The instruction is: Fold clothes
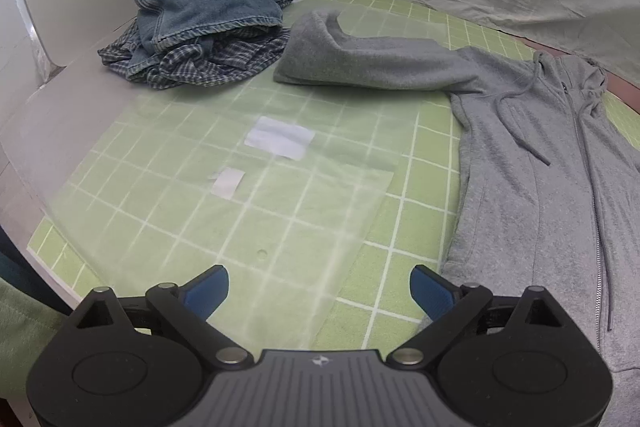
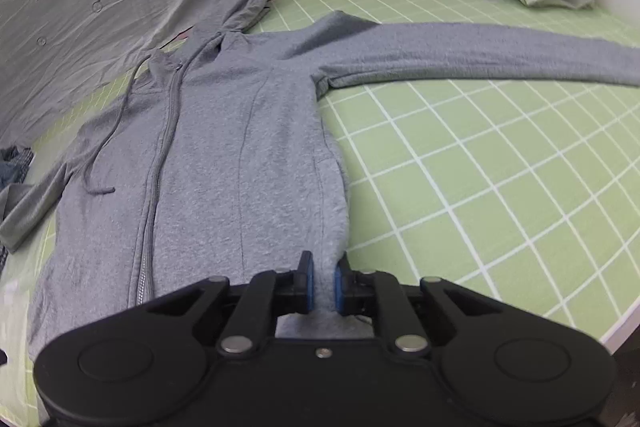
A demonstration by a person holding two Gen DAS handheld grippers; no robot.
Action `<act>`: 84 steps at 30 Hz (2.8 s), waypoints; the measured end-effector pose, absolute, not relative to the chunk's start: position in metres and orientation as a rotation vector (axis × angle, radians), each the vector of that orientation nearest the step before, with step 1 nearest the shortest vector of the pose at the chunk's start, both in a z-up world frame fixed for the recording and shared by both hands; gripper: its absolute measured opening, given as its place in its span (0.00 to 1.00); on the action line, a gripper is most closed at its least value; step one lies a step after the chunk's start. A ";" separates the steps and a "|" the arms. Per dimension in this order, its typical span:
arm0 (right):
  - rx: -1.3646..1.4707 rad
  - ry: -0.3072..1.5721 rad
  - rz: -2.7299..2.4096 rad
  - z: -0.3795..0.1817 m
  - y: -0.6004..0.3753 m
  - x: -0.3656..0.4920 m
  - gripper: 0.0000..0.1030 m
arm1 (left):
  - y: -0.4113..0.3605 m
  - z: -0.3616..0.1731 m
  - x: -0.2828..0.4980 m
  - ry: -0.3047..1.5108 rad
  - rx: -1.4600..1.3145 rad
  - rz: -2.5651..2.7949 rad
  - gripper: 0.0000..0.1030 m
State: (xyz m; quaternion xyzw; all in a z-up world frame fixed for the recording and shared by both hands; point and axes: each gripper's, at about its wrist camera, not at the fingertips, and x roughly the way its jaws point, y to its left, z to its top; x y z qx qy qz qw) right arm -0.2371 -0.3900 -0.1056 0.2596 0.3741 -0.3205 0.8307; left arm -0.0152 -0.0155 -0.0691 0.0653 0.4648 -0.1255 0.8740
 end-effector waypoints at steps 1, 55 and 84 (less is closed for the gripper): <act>0.525 0.793 -0.689 -0.103 -0.389 -0.238 0.09 | -0.017 -0.069 -0.013 0.968 0.137 -0.273 0.94; 0.467 0.874 -0.895 -0.116 -0.434 -0.135 0.77 | -0.122 -0.089 0.124 1.012 0.132 -0.619 0.27; 0.463 0.902 -0.895 -0.125 -0.424 -0.128 1.00 | -0.090 -0.089 0.183 0.919 -0.040 -0.518 0.06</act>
